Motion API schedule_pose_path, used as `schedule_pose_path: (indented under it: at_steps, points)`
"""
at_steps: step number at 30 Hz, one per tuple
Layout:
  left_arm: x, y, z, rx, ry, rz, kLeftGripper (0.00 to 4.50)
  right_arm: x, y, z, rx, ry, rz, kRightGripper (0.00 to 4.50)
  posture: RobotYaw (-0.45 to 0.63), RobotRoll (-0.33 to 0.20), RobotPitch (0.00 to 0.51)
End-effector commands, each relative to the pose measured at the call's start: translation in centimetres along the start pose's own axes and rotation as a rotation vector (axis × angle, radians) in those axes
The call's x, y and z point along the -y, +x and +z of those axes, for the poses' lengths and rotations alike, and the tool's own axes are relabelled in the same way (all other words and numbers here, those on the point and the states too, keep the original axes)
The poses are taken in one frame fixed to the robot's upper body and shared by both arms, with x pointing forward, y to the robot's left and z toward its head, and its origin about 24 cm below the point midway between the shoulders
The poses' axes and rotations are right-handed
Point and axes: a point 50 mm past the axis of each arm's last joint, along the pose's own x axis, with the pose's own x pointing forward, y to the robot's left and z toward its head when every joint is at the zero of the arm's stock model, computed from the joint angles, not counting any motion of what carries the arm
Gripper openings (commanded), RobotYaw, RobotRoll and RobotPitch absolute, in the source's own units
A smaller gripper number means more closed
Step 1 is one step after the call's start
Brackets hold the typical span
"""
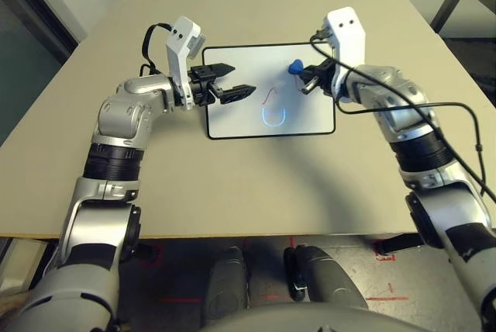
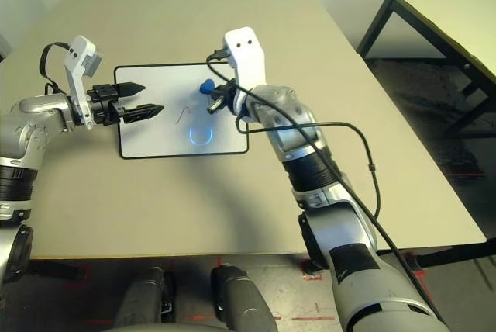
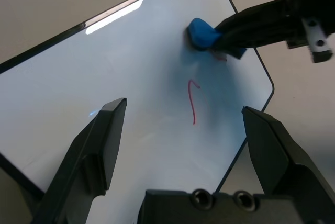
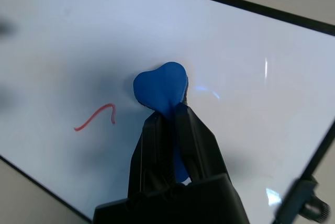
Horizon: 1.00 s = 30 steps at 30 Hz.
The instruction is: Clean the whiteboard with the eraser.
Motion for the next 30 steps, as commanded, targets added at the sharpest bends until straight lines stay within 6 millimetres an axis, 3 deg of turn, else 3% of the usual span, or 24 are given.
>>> schedule_pose_path:
  at_steps: [1,9,17,21,24,30]
  points:
    - [0.5,-0.2,-0.3,-0.018,-0.008,-0.015,4.50,-0.4,0.8,-1.8,-0.069,0.025,0.011,0.10,0.01,0.000,0.097]
    - [0.7,-0.3,-0.6,-0.026,-0.013,-0.017,4.50,-0.9,0.8,-2.3,-0.093,0.038,0.031,0.08,0.01,0.000,0.087]
    - [0.7,0.1,-0.7,-0.025,-0.015,-0.030,4.50,1.6,0.0,0.0,-0.030,0.036,-0.062,0.06,-0.01,0.000,0.090]
    - [0.7,0.3,-0.7,-0.023,-0.015,-0.034,4.50,2.1,-0.2,0.1,-0.030,0.040,-0.081,0.06,-0.01,0.000,0.091]
    - [0.7,0.4,-0.7,-0.017,-0.015,-0.036,4.50,1.6,0.0,-0.5,-0.046,0.052,-0.067,0.06,-0.01,0.000,0.092]
    - [0.6,0.4,-0.6,-0.018,-0.015,-0.038,4.50,-1.2,0.4,-2.8,-0.109,0.088,0.016,0.06,0.00,0.000,0.098]
